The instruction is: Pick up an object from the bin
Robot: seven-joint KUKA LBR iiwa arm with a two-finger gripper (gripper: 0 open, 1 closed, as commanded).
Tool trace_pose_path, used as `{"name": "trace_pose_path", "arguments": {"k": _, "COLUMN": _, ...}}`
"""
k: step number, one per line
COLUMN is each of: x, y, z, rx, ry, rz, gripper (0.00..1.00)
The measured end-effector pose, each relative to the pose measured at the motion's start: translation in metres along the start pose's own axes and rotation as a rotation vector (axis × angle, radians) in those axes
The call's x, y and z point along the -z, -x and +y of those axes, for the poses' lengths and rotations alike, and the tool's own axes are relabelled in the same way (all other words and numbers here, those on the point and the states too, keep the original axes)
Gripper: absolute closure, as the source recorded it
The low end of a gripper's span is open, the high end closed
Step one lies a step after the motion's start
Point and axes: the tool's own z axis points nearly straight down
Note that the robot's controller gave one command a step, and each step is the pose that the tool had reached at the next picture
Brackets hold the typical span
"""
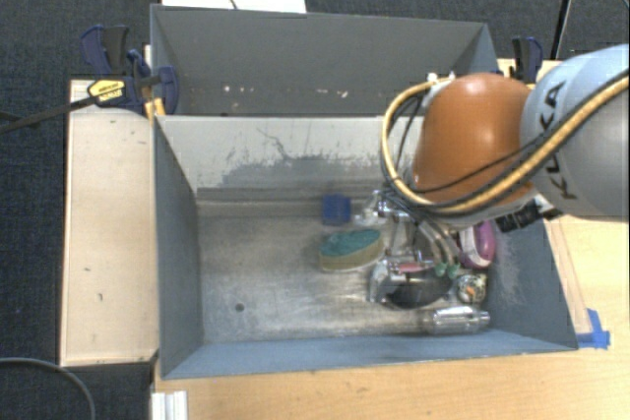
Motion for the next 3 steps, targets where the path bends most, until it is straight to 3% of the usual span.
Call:
{"name": "trace_pose_path", "arguments": {"k": 1, "x": -0.117, "y": 0.023, "z": -0.047, "rx": -0.123, "ry": 0.005, "rz": -0.035, "gripper": 0.0}}
{"name": "trace_pose_path", "arguments": {"k": 2, "x": -0.116, "y": 0.023, "z": -0.047, "rx": -0.123, "ry": 0.004, "rz": -0.038, "gripper": 1.0}}
{"name": "trace_pose_path", "arguments": {"k": 3, "x": 0.01, "y": 0.028, "z": -0.062, "rx": -0.1, "ry": -0.001, "rz": -0.008, "gripper": 1.0}}
